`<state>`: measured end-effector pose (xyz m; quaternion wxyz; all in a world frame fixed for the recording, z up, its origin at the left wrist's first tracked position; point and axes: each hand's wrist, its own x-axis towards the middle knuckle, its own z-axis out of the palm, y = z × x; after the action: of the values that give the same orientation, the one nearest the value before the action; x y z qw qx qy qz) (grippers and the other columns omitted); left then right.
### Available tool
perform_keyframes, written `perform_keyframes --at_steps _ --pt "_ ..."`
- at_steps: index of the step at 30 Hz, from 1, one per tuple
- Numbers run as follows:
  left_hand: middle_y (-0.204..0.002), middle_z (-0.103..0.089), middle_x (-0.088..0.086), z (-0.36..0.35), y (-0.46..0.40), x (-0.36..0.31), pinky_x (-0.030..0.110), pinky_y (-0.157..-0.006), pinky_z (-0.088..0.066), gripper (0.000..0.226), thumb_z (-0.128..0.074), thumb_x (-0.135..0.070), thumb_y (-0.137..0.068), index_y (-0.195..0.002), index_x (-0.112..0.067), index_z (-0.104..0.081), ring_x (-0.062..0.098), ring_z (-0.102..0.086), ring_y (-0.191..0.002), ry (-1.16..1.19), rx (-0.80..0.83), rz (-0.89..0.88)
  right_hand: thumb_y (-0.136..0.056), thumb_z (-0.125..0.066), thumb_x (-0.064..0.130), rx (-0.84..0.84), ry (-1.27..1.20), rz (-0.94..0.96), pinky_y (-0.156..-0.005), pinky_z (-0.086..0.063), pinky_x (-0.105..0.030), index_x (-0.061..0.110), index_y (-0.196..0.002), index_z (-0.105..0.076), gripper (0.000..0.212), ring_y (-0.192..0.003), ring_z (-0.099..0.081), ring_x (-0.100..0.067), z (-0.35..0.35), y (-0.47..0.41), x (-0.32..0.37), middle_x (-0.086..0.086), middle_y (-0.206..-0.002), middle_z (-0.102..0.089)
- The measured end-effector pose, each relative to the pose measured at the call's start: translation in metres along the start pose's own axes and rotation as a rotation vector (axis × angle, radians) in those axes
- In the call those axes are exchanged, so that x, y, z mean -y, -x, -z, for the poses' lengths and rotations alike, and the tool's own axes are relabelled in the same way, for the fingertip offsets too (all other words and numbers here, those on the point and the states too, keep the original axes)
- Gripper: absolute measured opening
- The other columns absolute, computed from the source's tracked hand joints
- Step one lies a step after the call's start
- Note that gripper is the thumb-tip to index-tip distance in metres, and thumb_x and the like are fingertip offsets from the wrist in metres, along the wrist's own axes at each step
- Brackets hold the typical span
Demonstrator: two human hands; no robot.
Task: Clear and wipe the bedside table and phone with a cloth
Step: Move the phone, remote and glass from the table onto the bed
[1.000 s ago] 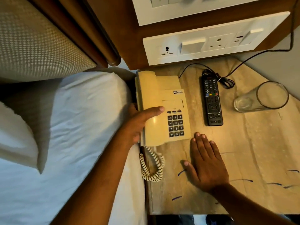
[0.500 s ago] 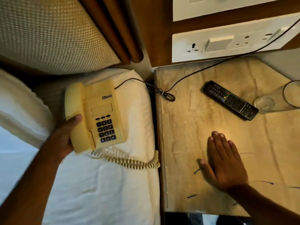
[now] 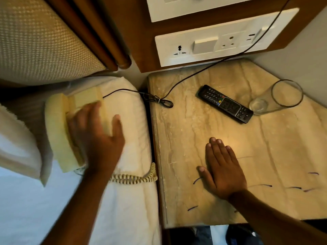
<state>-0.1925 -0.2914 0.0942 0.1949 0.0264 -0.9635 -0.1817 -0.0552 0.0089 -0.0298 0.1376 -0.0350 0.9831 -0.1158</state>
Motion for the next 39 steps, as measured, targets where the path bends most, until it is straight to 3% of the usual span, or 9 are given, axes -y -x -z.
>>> perform_keyframes --at_steps 3,7,12,16,20,26,29,33,39 --pt "-0.130 -0.060 0.024 -0.052 0.003 -0.079 0.046 -0.103 -0.040 0.046 -0.064 -0.023 -0.092 -0.132 0.001 -0.057 0.038 -0.052 -0.121 0.110 0.286 -0.291 -0.100 -0.030 0.054 -0.002 -0.036 0.010 -0.125 -0.004 -0.041 0.010 -0.158 -0.017 0.074 -0.156 -0.003 -0.023 0.004 0.000 -0.001 -0.010 -0.167 -0.011" --pt "-0.156 -0.039 0.016 -0.124 -0.002 -0.149 0.044 -0.119 -0.031 0.071 -0.063 -0.035 -0.093 -0.151 -0.006 -0.033 0.033 -0.035 -0.143 -0.004 0.656 -0.519 -0.101 -0.028 0.051 0.008 -0.058 0.058 -0.125 0.000 -0.036 0.013 -0.158 -0.018 0.069 -0.156 -0.003 -0.021 0.005 0.003 -0.013 -0.007 -0.167 -0.011" --pt "-0.167 -0.017 0.011 -0.181 -0.014 -0.192 0.047 -0.124 -0.014 0.087 -0.064 -0.038 -0.092 -0.158 -0.017 -0.012 0.031 -0.010 -0.155 -0.186 0.744 -0.803 -0.100 -0.029 0.053 -0.021 -0.044 0.072 -0.125 -0.008 -0.041 0.009 -0.158 -0.020 0.073 -0.155 -0.010 -0.025 0.002 0.011 -0.029 -0.009 -0.166 -0.013" --pt "-0.154 -0.035 0.017 -0.191 -0.013 -0.198 0.051 -0.115 -0.027 0.069 -0.056 -0.037 -0.097 -0.156 -0.022 -0.024 0.037 -0.033 -0.141 -0.279 0.789 -0.892 -0.100 -0.026 0.056 -0.019 -0.039 0.060 -0.125 -0.006 -0.041 0.010 -0.159 -0.015 0.075 -0.156 -0.005 -0.023 -0.001 0.010 -0.027 -0.010 -0.167 -0.011" --pt "-0.133 -0.046 0.017 -0.155 0.014 -0.183 0.043 -0.098 -0.042 0.068 -0.060 -0.046 -0.093 -0.149 -0.018 -0.035 0.033 -0.047 -0.119 -0.151 0.745 -0.579 -0.099 -0.027 0.055 -0.021 -0.024 0.019 -0.125 -0.006 -0.042 0.008 -0.158 -0.018 0.075 -0.156 -0.007 -0.026 0.000 0.011 -0.022 -0.013 -0.167 -0.014" --pt "-0.113 -0.054 0.019 -0.036 0.103 -0.098 0.037 -0.079 -0.049 0.070 -0.061 -0.044 -0.091 -0.148 -0.010 -0.042 0.030 -0.051 -0.100 -0.011 0.406 0.032 -0.099 -0.030 0.047 -0.046 -0.034 -0.066 -0.125 -0.004 -0.045 -0.002 -0.154 -0.021 0.075 -0.154 -0.005 -0.033 -0.005 0.003 0.012 -0.023 -0.164 -0.011" --pt "-0.099 -0.057 0.028 0.024 0.150 -0.040 0.046 -0.075 -0.048 0.071 -0.058 -0.043 -0.092 -0.142 0.006 -0.046 0.041 -0.052 -0.090 -0.100 0.303 0.191 -0.098 -0.031 0.043 -0.044 -0.075 -0.038 -0.124 -0.012 -0.051 -0.006 -0.152 -0.025 0.073 -0.153 -0.011 -0.038 -0.004 -0.013 0.037 -0.028 -0.162 -0.016" --pt "-0.080 -0.063 0.039 0.077 0.178 0.033 0.056 -0.064 -0.055 0.078 -0.050 -0.042 -0.088 -0.134 0.021 -0.046 0.053 -0.061 -0.070 -0.233 0.325 0.421 -0.097 -0.035 0.044 -0.069 -0.046 0.015 -0.122 -0.017 -0.054 -0.005 -0.152 -0.027 0.074 -0.152 -0.017 -0.039 -0.006 -0.035 0.073 -0.027 -0.162 -0.021" --pt "-0.117 -0.054 0.048 0.074 0.181 0.075 0.064 -0.095 -0.042 0.071 -0.055 -0.032 -0.097 -0.146 0.014 -0.032 0.061 -0.048 -0.114 -0.289 0.322 0.823 -0.098 -0.030 0.048 -0.089 -0.001 0.002 -0.122 -0.018 -0.055 -0.006 -0.152 -0.024 0.076 -0.153 -0.014 -0.038 -0.006 -0.034 0.070 -0.027 -0.162 -0.020"
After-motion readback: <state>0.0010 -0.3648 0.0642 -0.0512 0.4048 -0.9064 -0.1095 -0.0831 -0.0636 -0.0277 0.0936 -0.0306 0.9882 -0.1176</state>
